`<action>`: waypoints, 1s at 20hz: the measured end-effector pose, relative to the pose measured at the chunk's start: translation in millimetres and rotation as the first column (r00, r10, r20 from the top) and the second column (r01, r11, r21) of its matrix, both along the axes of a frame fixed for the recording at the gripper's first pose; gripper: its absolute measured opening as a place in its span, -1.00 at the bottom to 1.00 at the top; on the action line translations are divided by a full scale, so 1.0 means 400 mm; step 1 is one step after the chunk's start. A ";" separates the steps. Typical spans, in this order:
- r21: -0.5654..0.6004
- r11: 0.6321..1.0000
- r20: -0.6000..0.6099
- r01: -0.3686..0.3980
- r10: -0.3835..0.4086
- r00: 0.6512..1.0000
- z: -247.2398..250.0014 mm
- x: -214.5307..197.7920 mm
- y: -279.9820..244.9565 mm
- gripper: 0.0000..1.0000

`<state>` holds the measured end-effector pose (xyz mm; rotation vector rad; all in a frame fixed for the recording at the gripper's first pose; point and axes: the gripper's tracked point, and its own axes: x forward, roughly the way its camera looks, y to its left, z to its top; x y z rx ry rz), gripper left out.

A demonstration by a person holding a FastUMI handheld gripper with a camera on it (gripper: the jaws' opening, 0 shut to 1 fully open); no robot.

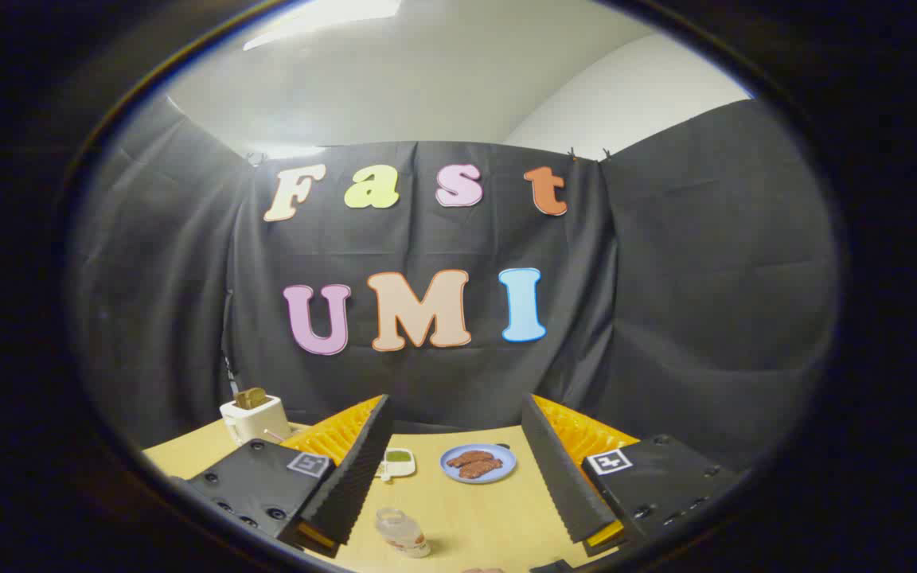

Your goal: Take the bottle from table, then pour the juice into the cup, finally place the bottle on the coaster

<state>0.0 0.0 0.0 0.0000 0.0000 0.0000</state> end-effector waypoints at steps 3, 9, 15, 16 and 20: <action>-0.005 1.000 -0.004 -0.016 0.016 1.000 -0.002 -0.007 0.020 1.00; -0.023 0.999 -0.020 -0.042 0.042 0.999 -0.019 -0.014 0.051 1.00; -0.033 0.996 -0.053 -0.084 0.082 0.995 -0.055 -0.015 0.091 1.00; -0.033 0.995 -0.059 -0.089 0.087 0.994 -0.064 -0.013 0.096 1.00; -0.016 0.993 -0.095 -0.113 0.111 0.989 -0.115 -0.002 0.120 1.00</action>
